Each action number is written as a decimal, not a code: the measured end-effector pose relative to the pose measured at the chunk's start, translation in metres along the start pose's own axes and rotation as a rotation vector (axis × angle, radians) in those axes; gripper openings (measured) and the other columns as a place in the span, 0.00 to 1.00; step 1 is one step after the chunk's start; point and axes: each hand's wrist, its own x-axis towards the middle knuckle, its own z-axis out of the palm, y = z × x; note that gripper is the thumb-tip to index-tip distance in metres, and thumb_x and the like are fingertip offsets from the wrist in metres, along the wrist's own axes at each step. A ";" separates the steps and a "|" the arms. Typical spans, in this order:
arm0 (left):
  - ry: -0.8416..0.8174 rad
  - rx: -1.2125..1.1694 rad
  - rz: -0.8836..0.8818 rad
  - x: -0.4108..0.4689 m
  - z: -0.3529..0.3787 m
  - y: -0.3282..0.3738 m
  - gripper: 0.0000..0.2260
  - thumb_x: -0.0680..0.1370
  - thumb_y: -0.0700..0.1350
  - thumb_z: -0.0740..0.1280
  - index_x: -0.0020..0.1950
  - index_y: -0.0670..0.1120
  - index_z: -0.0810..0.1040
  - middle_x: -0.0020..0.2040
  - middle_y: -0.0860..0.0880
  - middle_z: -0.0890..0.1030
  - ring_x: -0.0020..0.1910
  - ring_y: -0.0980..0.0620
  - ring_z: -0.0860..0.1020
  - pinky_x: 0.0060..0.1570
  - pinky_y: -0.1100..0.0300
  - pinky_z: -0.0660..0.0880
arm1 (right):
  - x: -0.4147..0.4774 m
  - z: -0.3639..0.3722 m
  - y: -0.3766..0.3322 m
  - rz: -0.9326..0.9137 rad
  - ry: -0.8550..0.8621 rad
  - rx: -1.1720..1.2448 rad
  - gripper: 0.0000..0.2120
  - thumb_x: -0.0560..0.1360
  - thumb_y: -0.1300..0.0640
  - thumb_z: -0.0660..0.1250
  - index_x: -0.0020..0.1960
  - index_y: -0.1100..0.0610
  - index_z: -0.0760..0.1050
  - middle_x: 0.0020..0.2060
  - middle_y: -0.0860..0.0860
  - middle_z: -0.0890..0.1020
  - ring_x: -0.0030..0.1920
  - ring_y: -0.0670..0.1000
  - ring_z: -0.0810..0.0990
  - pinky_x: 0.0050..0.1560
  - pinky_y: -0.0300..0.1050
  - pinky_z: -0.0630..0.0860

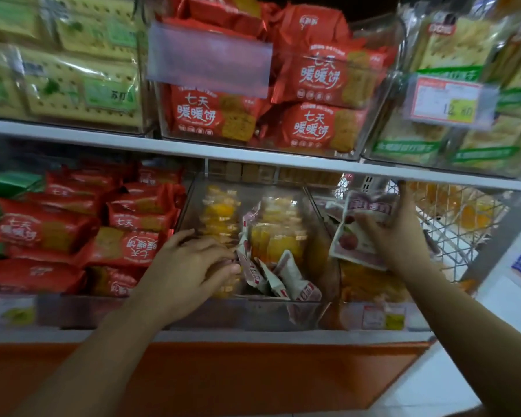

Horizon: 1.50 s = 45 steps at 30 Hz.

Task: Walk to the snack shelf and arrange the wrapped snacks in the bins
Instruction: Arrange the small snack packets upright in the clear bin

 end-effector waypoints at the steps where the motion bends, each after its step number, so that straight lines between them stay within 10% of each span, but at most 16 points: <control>1: -0.001 0.006 -0.010 0.001 0.000 0.000 0.26 0.77 0.66 0.46 0.55 0.57 0.80 0.54 0.60 0.80 0.54 0.60 0.76 0.67 0.57 0.56 | 0.007 -0.001 0.007 0.041 0.050 -0.018 0.30 0.73 0.59 0.69 0.71 0.57 0.60 0.55 0.53 0.76 0.49 0.57 0.77 0.46 0.45 0.73; 8: 0.007 0.049 -0.011 0.006 0.001 -0.002 0.22 0.77 0.63 0.49 0.54 0.57 0.80 0.53 0.59 0.80 0.52 0.59 0.77 0.64 0.56 0.60 | 0.011 0.003 0.024 0.078 -0.120 -0.580 0.26 0.75 0.44 0.63 0.71 0.49 0.64 0.75 0.59 0.50 0.73 0.63 0.54 0.70 0.57 0.56; 15: -0.037 0.032 -0.005 0.006 0.000 -0.004 0.31 0.76 0.68 0.41 0.56 0.57 0.79 0.56 0.60 0.79 0.55 0.60 0.76 0.69 0.53 0.58 | -0.002 -0.001 0.036 -0.137 -0.513 -0.739 0.25 0.79 0.46 0.56 0.74 0.47 0.56 0.75 0.49 0.56 0.75 0.53 0.53 0.72 0.55 0.49; 18: -0.017 0.006 0.004 0.004 -0.002 -0.003 0.33 0.76 0.68 0.40 0.55 0.55 0.80 0.54 0.60 0.79 0.54 0.61 0.76 0.70 0.53 0.55 | -0.004 -0.005 0.008 -0.257 -0.248 -0.461 0.20 0.77 0.52 0.62 0.68 0.53 0.69 0.68 0.53 0.71 0.67 0.55 0.69 0.65 0.48 0.64; 21: -0.024 0.024 0.008 0.004 -0.006 -0.001 0.28 0.76 0.66 0.46 0.55 0.54 0.81 0.53 0.58 0.80 0.54 0.58 0.77 0.71 0.51 0.53 | -0.022 0.007 -0.037 -0.407 -0.442 -0.237 0.16 0.76 0.51 0.64 0.63 0.50 0.74 0.54 0.46 0.80 0.52 0.44 0.78 0.52 0.35 0.73; 24: -0.019 0.015 0.001 0.003 -0.007 0.000 0.24 0.76 0.63 0.49 0.54 0.53 0.81 0.53 0.59 0.80 0.53 0.58 0.77 0.72 0.51 0.50 | -0.033 0.040 -0.051 -0.367 -0.896 -0.295 0.20 0.75 0.45 0.64 0.64 0.50 0.73 0.58 0.46 0.79 0.56 0.44 0.77 0.57 0.40 0.74; 28: 0.013 -0.001 -0.004 -0.002 -0.009 -0.002 0.23 0.77 0.64 0.49 0.53 0.56 0.80 0.52 0.61 0.79 0.52 0.61 0.76 0.71 0.59 0.42 | -0.029 0.072 -0.047 -0.216 -1.099 -0.457 0.25 0.73 0.45 0.68 0.66 0.55 0.71 0.62 0.51 0.75 0.61 0.51 0.74 0.60 0.44 0.71; 39: 0.015 -0.017 -0.032 -0.005 -0.010 -0.003 0.28 0.75 0.65 0.43 0.56 0.57 0.79 0.54 0.61 0.78 0.55 0.61 0.75 0.70 0.60 0.36 | -0.025 0.101 -0.026 -0.118 -0.930 -0.764 0.15 0.67 0.44 0.67 0.32 0.55 0.72 0.44 0.57 0.76 0.52 0.56 0.71 0.54 0.47 0.71; 45: -0.005 -0.028 -0.031 -0.004 -0.010 -0.003 0.28 0.74 0.64 0.42 0.56 0.56 0.78 0.55 0.60 0.78 0.56 0.60 0.75 0.70 0.57 0.39 | -0.023 0.105 -0.042 -0.064 -1.164 -0.775 0.16 0.74 0.47 0.65 0.33 0.57 0.70 0.32 0.49 0.70 0.32 0.46 0.69 0.30 0.38 0.63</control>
